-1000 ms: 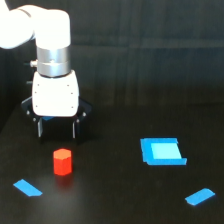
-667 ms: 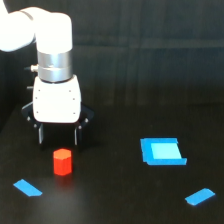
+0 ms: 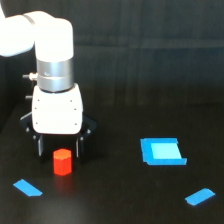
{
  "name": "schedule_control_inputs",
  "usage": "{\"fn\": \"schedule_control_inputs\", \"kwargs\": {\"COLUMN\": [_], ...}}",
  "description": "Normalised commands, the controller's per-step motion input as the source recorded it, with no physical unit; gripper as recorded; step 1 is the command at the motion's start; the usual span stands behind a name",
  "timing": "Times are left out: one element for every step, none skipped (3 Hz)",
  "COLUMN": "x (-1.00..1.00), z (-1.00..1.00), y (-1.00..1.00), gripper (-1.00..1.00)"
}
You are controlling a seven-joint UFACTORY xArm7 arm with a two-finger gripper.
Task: Pick up the red object from the table
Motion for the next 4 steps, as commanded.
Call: {"fn": "schedule_control_inputs", "kwargs": {"x": [0.06,0.01,-0.12,-0.03], "z": [0.03,-0.24,-0.15,-0.15], "y": [-0.37,0.09,0.19,-0.01], "gripper": [0.04,-0.66,-0.87,-0.82]}}
